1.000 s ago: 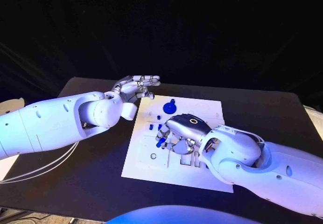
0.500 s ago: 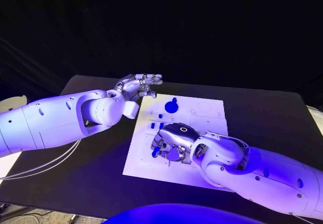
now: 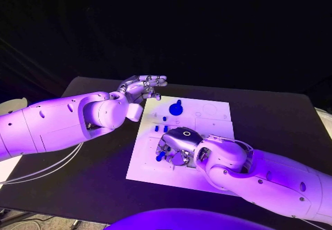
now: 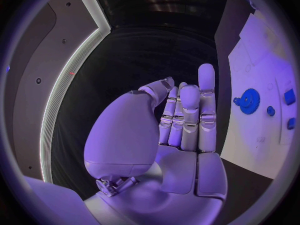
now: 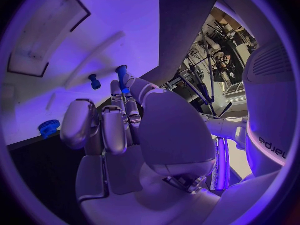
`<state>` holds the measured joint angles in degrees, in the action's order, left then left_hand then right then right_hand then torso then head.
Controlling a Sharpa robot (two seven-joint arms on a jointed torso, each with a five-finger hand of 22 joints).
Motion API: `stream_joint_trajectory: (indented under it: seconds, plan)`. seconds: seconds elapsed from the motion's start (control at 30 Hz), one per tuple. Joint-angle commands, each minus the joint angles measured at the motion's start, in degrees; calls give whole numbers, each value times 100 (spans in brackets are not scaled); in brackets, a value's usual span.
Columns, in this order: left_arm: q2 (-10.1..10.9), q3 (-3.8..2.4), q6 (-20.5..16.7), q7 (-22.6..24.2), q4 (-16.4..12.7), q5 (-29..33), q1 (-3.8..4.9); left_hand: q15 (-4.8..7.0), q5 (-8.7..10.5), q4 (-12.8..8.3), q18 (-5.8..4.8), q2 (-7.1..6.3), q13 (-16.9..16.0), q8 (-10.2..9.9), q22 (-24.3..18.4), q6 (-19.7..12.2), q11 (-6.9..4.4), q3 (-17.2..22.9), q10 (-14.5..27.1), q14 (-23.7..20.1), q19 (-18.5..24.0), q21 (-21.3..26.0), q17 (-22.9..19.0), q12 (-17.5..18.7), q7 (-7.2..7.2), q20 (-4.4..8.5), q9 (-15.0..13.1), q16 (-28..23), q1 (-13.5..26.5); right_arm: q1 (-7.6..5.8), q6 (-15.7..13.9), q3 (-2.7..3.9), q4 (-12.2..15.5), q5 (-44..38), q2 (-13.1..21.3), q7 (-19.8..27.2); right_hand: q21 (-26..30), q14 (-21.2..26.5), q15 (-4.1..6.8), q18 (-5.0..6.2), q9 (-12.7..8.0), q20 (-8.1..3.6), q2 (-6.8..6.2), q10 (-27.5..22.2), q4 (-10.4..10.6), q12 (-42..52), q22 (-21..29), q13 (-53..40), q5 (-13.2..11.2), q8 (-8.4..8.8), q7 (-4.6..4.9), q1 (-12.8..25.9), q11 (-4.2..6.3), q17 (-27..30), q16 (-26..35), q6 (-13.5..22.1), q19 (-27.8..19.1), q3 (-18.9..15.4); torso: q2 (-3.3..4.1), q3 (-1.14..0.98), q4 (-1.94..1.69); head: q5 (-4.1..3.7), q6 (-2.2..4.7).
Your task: Assemble the parts on the task board
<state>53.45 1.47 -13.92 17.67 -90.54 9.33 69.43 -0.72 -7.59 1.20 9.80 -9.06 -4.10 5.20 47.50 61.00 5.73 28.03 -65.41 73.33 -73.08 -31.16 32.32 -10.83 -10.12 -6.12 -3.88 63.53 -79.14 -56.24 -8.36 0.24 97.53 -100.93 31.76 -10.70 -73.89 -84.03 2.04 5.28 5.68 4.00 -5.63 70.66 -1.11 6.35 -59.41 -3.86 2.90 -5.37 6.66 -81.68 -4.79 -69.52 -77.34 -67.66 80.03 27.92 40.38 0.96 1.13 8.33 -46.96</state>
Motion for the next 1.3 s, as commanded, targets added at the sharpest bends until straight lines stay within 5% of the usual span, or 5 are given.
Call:
stream_joint_trajectory:
  seconds: [0.03,0.3,0.67,1.07,1.3]
  plan:
    - [-9,-3,113,25,-15,-20,3,16,-27,-30,59,-16,6,7,-8,-43,1,6,42,-41,16,14,-9,-5,3,9,2,-18,1,9,321,-9,-13,-304,-14,-166,-16,-266,-27,40,11,9,103,207,5,-4,6,-6,10,25,41,-103,179,5,-19,16,0,29,-1,0,-4,-5,-4]
    - [-12,-3,111,20,-13,-20,4,16,-27,-30,59,-16,6,7,-8,-43,1,6,42,-41,16,14,-9,-5,3,9,2,-18,1,8,417,-55,-33,-491,-138,-234,-6,-260,-44,42,7,25,68,169,-1,-58,23,-1,10,64,50,-33,163,28,-7,53,-12,23,-2,0,2,3,-7]
    - [-8,-3,113,8,-14,-20,4,16,-27,-30,59,-16,6,7,-8,-43,1,6,42,-41,16,14,-9,-5,3,9,2,-18,1,6,187,-94,-106,-405,-188,-249,151,-203,-277,89,-199,243,-310,-1098,101,-275,293,33,83,191,175,438,-120,244,111,1027,-129,-245,-1,1,2,5,-10]
    - [-4,-3,122,-14,-9,-20,4,16,-27,-30,59,-16,6,7,-8,-43,1,6,42,-41,16,14,-9,-5,3,9,2,-18,1,7,-519,-96,56,-284,6,-201,222,-179,-369,117,-193,338,-304,-1723,131,-232,430,19,118,182,59,430,-232,333,129,1533,-177,-1089,1,-3,-1,-38,10]
    - [9,-3,124,-19,-8,-20,4,16,-27,-30,59,-16,6,7,-8,-43,1,6,42,-41,16,14,-9,-5,3,9,2,-18,1,-8,-1064,6,430,39,507,-180,210,-180,-324,120,-162,315,-163,-1436,143,-22,430,-13,285,134,174,261,-162,346,114,1351,-163,-1389,-7,1,17,-93,37]
